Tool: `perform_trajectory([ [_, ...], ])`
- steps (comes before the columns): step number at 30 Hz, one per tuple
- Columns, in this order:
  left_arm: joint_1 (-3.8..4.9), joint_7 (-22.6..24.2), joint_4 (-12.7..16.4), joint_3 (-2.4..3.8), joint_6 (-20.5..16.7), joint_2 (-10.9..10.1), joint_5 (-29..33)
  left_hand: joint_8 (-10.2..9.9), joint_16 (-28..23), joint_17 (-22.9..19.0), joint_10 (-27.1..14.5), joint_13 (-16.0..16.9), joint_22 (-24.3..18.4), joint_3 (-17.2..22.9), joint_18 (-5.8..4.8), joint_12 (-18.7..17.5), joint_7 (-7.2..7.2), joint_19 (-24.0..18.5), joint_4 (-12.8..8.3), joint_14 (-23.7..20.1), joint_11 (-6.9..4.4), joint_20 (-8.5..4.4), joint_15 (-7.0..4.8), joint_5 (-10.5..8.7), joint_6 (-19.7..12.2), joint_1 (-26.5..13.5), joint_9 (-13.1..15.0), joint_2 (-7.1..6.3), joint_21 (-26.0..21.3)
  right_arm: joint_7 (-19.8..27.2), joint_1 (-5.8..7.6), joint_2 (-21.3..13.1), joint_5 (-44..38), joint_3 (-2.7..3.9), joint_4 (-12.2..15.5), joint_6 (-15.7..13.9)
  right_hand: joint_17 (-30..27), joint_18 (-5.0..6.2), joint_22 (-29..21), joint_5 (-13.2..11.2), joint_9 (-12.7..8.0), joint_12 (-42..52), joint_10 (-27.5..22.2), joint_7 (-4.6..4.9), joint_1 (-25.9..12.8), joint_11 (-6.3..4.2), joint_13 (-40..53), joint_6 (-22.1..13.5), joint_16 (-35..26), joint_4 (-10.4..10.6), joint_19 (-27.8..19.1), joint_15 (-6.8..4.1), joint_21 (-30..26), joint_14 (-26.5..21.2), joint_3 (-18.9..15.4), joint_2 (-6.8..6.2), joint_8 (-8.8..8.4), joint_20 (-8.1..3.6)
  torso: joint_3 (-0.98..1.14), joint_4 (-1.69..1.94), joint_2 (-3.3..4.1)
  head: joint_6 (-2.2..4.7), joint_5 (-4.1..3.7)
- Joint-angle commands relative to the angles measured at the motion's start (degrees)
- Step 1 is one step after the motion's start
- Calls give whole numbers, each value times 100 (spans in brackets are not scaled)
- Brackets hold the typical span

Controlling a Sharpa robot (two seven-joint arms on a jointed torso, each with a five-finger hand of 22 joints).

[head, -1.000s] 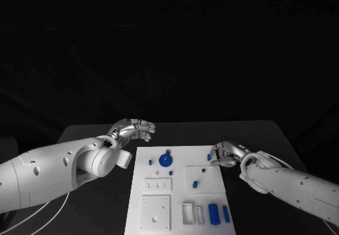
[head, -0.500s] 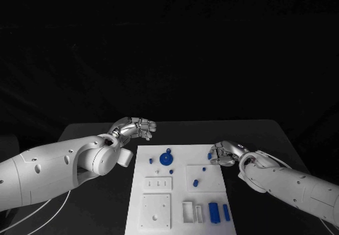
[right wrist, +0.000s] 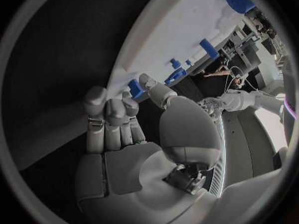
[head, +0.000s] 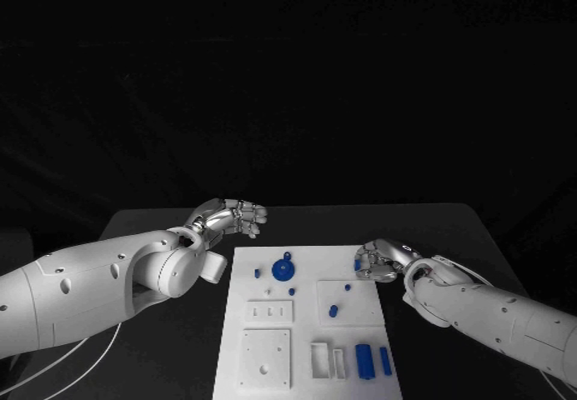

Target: Assemble the parts on the task board

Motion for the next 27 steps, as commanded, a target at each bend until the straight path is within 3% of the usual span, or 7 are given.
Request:
perform_trajectory([
  [1,3,53,16,4,88,7,-19,-33,26,9,32,11,89,34,115,-33,22,-39,-11,-33,15,10,-2,12,-14,-44,8,16,32,-14,-4,12,-86,0,5,26,8,665,96,-37,6,33,-40,44,24,-79,-8,363,-30,8,-6,-39,38,8,35,20,22,11,1,-3,-3,-4,7],
  [17,3,43,25,4,97,0,-25,-34,26,9,32,14,88,34,115,-36,22,-40,-11,-34,16,10,-1,11,-15,-44,9,15,33,-23,-4,32,-119,1,21,-34,20,665,97,-52,13,35,-24,19,20,-103,-15,436,-36,52,-3,-62,47,14,136,59,52,10,1,0,-1,-10,22],
  [20,3,42,26,4,96,-1,-25,-35,26,9,32,14,88,34,115,-36,22,-40,-11,-34,16,10,-1,11,-15,-44,9,16,33,-24,-4,32,-141,1,24,-64,28,665,97,-69,61,42,-4,-30,66,-150,-17,628,-34,107,1,-99,52,17,264,141,158,5,3,-6,-2,-11,30],
  [27,3,41,29,4,99,-2,-26,-35,25,9,32,15,88,34,115,-38,23,-40,-10,-34,16,10,-1,11,-15,-45,9,17,34,-41,-4,37,-188,1,28,-101,47,665,103,-74,109,41,21,-92,77,-207,-25,746,-35,177,6,-159,75,17,440,179,230,1,4,-7,-2,-13,31],
])
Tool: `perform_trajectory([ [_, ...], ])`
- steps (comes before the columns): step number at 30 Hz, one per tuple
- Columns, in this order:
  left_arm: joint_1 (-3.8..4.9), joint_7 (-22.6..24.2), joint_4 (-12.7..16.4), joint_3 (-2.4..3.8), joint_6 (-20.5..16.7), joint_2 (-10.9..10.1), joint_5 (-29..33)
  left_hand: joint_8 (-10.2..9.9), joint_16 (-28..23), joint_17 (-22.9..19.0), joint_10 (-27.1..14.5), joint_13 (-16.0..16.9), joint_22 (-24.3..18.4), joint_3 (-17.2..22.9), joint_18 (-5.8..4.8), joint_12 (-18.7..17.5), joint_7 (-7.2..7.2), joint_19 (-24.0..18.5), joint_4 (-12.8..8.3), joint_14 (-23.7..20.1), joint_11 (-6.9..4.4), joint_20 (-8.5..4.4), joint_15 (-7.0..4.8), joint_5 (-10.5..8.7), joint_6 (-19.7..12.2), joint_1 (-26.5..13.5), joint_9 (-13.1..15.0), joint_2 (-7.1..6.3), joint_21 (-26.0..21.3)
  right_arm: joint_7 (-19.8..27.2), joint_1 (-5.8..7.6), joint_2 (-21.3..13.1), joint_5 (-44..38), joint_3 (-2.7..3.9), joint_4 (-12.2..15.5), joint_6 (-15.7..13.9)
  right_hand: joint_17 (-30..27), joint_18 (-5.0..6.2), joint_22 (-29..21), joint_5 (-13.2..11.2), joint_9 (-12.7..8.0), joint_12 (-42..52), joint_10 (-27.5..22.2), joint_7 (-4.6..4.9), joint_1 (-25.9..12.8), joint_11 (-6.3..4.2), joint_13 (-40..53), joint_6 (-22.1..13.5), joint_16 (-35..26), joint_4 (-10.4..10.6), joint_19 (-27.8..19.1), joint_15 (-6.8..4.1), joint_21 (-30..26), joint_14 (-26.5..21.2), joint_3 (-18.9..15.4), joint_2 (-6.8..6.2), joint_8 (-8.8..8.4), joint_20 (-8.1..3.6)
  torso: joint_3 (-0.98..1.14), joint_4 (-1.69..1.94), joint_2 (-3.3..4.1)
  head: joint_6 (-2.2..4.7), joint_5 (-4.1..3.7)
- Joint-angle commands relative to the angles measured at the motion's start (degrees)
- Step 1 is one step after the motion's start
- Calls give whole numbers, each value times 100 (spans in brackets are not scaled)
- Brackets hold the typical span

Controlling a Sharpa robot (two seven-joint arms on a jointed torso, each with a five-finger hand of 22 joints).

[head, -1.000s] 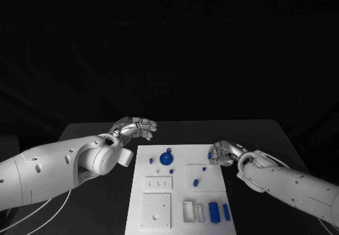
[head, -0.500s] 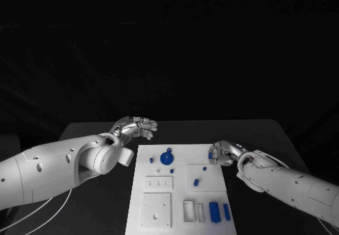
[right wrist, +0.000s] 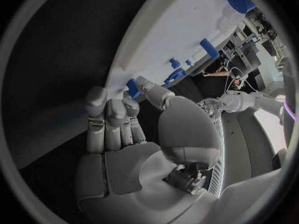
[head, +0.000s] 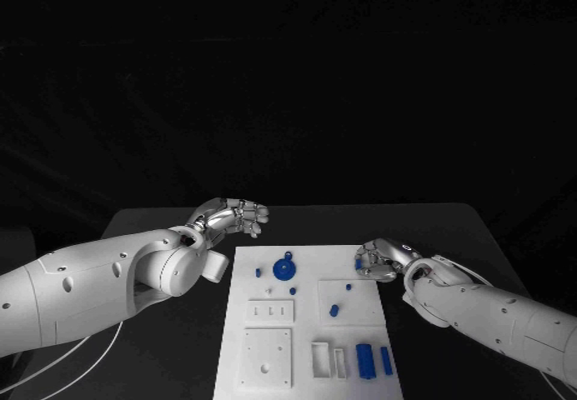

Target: Assemble the parts on the task board

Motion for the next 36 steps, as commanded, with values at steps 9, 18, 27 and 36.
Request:
perform_trajectory([
  [9,3,40,22,4,91,0,-24,-37,25,9,32,8,89,35,63,-40,23,-42,-10,-34,16,9,-1,11,-16,-45,7,17,34,-37,-3,5,-174,1,31,-100,22,654,102,-8,62,16,-62,-65,29,-156,-7,772,-43,1,-11,-83,47,5,193,148,106,-12,-3,1,1,-9,1],
  [18,3,42,17,4,93,1,-28,-38,25,9,32,11,88,37,63,-44,23,-43,-12,-35,16,9,-1,12,-16,-41,8,18,35,-73,-3,-14,-179,1,99,-252,34,654,104,-8,108,36,-40,-99,9,-189,7,864,-45,-18,-9,-112,70,10,245,161,165,-7,-4,3,1,-12,-1],
  [27,3,36,5,4,100,1,-44,-35,26,9,37,16,88,37,63,-45,21,-43,-9,-34,15,10,-1,11,-8,-45,12,22,37,-249,-2,-60,-217,2,240,-396,45,654,100,-3,147,72,13,-129,-12,-217,28,934,-47,-35,1,-138,89,16,309,138,210,-4,-5,3,-1,-8,4],
  [36,4,-150,9,4,163,0,-287,15,32,12,168,78,88,23,63,-4,-41,-46,29,-30,-42,9,-3,10,109,-116,48,64,52,-603,143,-220,-538,7,708,-353,49,654,98,6,166,124,89,-142,-13,-229,88,974,-50,-52,11,-150,101,23,366,104,229,-4,-6,-11,-9,3,18],
])
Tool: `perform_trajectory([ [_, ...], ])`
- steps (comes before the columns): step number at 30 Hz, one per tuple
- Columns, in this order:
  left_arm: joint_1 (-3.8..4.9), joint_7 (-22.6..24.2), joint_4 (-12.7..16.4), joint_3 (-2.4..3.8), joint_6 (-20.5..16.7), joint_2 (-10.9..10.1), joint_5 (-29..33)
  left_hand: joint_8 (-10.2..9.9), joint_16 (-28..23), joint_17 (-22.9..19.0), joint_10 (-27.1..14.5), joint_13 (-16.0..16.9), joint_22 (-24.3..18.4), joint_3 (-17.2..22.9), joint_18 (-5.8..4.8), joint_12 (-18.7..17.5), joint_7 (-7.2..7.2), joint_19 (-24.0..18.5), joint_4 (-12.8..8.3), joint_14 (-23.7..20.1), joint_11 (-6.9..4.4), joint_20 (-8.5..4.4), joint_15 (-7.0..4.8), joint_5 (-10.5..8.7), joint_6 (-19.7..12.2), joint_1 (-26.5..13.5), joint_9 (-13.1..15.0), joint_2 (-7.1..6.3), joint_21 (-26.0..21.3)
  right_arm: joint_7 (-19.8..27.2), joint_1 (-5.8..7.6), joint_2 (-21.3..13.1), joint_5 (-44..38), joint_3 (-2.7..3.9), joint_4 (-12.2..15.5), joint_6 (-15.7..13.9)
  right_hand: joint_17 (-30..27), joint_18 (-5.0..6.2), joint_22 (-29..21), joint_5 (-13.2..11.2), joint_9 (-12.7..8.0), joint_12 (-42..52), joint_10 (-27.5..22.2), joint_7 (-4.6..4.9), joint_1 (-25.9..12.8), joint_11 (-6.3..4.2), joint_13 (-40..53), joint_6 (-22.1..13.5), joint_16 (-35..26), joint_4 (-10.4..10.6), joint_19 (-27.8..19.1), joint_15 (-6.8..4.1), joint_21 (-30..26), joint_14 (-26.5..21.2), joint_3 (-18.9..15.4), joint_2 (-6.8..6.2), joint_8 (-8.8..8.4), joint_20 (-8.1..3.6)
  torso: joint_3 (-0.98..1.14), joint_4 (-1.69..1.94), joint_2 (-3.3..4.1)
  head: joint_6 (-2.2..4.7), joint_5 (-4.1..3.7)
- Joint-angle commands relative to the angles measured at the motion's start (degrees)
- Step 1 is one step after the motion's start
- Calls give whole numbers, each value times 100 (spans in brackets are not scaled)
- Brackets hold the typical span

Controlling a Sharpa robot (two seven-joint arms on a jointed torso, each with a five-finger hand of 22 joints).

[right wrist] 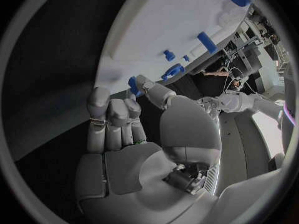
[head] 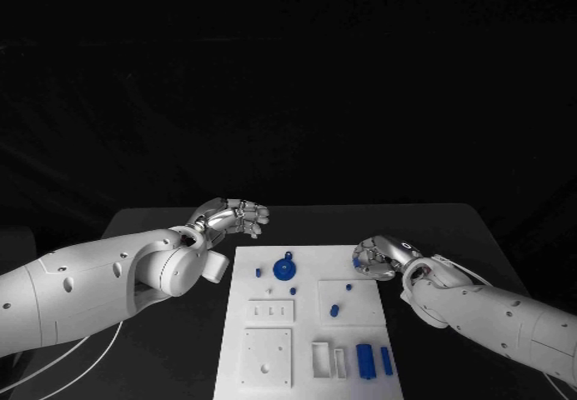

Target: Assemble the parts on the task board

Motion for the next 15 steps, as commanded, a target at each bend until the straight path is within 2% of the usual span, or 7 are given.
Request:
perform_trajectory([
  [1,4,-147,8,4,163,8,-272,52,36,7,140,48,86,9,118,57,-40,-46,40,-25,-49,8,-4,9,141,-85,30,16,32,-330,107,-49,-377,9,225,21,9,415,99,8,54,30,80,216,-13,-7,47,577,-33,6,22,-12,41,15,49,23,54,-15,1,-11,-7,5,9],
  [7,4,-671,-36,4,320,49,-606,161,79,24,501,193,83,-63,130,205,-173,-14,208,35,-222,-16,-35,1,462,-378,84,62,68,-702,367,-120,-765,13,717,293,13,415,99,35,69,86,168,206,-27,-16,120,610,-31,-5,40,-19,57,26,79,-5,67,-13,0,-22,-23,51,1],
  [10,4,-1128,-72,3,261,91,-496,161,217,89,736,290,97,-105,149,306,-220,76,276,189,-335,-74,-119,-4,567,-513,84,64,140,-863,471,-125,-925,14,942,390,14,415,100,34,73,101,194,203,-38,-18,140,619,-30,-6,46,-21,62,30,80,-15,71,-12,-3,-41,-51,66,27],
  [11,4,-1250,-91,3,277,118,-554,87,313,138,804,321,115,-136,162,334,-191,150,275,280,-358,-109,-168,-8,475,-548,51,29,202,-919,500,-129,-983,14,1021,397,15,415,99,32,74,100,196,202,-44,-19,139,623,-29,-4,48,-21,64,31,79,-18,72,-11,-4,-46,-58,68,31],
  [12,4,-1329,-109,3,328,136,-603,36,525,250,900,365,147,-157,193,372,-187,318,261,451,-383,-183,-282,-4,439,-543,22,9,358,-952,523,-129,-1013,14,1084,420,15,415,99,32,75,109,209,201,-47,-19,151,624,-29,-4,49,-22,65,33,79,-20,73,-10,-7,-51,-70,66,44],
  [13,3,-1413,-122,1,379,152,-644,22,661,329,995,413,148,-176,200,416,-206,382,257,500,-418,-227,-341,-8,460,-554,11,-14,455,-972,546,-124,-1015,14,1145,438,15,415,99,34,76,108,208,200,-47,-20,149,626,-29,-5,50,-22,66,33,81,-20,73,-10,-11,-55,-83,72,51],
  [15,3,-1547,-140,0,432,191,-755,5,864,450,1077,497,143,-207,191,451,-234,406,279,485,-453,-293,-403,-9,518,-622,-6,-36,600,-1034,585,-97,-1046,14,1245,446,16,415,99,42,78,111,217,198,-45,-22,154,630,-29,-7,52,-23,68,35,88,-21,74,-9,-11,-59,-100,91,57],
])
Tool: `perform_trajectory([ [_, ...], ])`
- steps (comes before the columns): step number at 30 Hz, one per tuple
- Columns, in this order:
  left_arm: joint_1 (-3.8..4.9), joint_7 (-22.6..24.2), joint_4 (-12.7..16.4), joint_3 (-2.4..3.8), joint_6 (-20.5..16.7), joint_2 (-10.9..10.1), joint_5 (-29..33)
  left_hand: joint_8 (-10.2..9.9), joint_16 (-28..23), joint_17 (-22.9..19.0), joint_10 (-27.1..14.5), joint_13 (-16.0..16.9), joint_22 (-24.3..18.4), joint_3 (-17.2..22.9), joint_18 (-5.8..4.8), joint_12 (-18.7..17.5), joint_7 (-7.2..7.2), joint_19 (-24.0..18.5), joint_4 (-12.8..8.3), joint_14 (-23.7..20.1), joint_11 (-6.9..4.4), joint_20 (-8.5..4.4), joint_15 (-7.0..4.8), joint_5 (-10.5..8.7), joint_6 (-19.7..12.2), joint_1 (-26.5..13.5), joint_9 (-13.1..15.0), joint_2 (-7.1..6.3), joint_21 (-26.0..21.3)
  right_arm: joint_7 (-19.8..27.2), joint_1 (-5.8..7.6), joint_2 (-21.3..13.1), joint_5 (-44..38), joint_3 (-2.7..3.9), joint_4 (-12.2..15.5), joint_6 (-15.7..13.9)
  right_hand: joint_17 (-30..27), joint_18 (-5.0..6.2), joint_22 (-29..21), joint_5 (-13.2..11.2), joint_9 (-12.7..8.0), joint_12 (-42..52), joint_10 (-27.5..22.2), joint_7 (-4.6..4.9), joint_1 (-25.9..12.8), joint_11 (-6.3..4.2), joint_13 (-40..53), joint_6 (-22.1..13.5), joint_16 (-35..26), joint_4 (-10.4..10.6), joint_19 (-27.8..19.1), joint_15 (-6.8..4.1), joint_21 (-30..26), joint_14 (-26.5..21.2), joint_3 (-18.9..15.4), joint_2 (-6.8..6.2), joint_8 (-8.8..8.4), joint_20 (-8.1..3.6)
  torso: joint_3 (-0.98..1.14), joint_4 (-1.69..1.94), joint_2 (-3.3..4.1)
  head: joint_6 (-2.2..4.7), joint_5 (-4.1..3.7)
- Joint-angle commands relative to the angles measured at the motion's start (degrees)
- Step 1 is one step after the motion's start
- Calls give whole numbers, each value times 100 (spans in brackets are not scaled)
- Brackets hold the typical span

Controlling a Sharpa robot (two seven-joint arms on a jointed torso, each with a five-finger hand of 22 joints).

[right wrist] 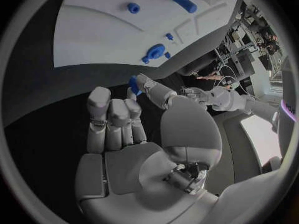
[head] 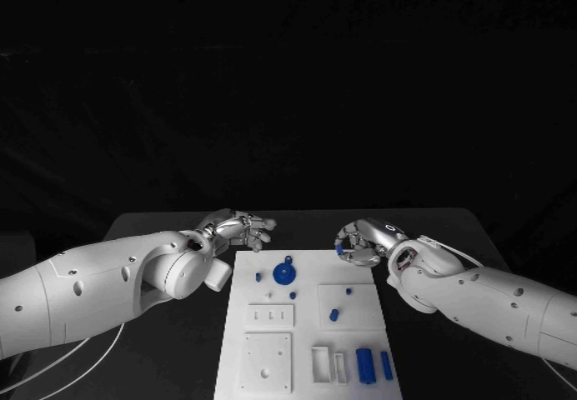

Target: Assemble the parts on the task board

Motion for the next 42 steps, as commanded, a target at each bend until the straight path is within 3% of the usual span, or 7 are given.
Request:
perform_trajectory([
  [1,2,-636,-18,0,253,58,-340,-39,180,105,57,76,141,-29,76,26,-38,19,10,-28,-25,-65,-61,-10,56,-60,-20,-18,133,-351,33,27,-367,1,131,229,10,393,100,41,77,25,33,228,-30,-4,10,598,-28,7,41,-17,21,42,43,-7,70,2,-9,-24,-54,26,26],
  [5,0,-797,-61,-33,214,173,-616,-48,298,159,88,151,134,-33,50,39,-55,-16,39,-66,-43,-105,-81,-11,116,-124,-29,-37,219,-510,62,110,-474,1,279,220,11,393,99,43,80,35,52,227,-33,-5,25,603,-28,6,44,-18,23,44,48,-10,72,3,-22,-31,-86,31,84],
  [14,0,-1123,-14,-197,135,299,-1130,-114,468,217,111,298,121,-79,20,116,-62,-43,219,-105,-58,-166,-118,-15,102,-409,-58,-205,339,-1003,76,321,-758,1,611,283,11,393,96,120,94,70,131,218,-63,-13,81,629,-27,17,58,-24,37,57,88,-38,76,17,-45,-30,-158,18,172],
  [19,1,-1202,-28,-216,107,391,-719,-127,464,192,-32,359,105,-25,-2,94,-52,-156,440,-240,-37,-174,-93,-11,128,-626,-61,-196,341,-1151,75,477,-829,1,669,280,11,393,96,170,102,93,173,214,-80,-16,121,640,-28,16,61,-25,44,62,100,-70,77,25,-51,-22,-183,0,192],
  [23,1,-1234,-27,-224,158,435,-803,-143,280,81,-485,356,80,18,-77,-81,10,-579,356,-666,111,-5,107,-14,128,-566,-60,-92,175,-1200,75,555,-876,1,713,294,10,393,95,160,105,93,178,213,-84,-18,124,646,-28,14,63,-25,46,64,103,-83,79,27,-52,-13,-188,-4,182],
  [28,1,-1346,-14,-229,212,464,-961,-146,296,71,-487,388,84,-2,-69,-58,11,-605,355,-678,107,20,127,-14,133,-599,-59,-127,177,-1253,75,626,-926,1,740,299,10,393,95,157,106,91,176,212,-83,-18,122,648,-29,15,64,-26,47,64,106,-85,79,28,-52,-32,-182,4,193],
  [42,2,-1493,-20,-232,226,506,-1117,-137,325,39,-507,453,86,30,-34,-20,-13,-630,426,-705,93,40,140,-13,175,-664,-52,-122,192,-1253,74,668,-924,1,904,342,9,393,93,160,108,90,179,211,-82,-19,123,650,-30,19,65,-27,47,65,117,-84,79,30,-55,-24,-174,3,193],
])
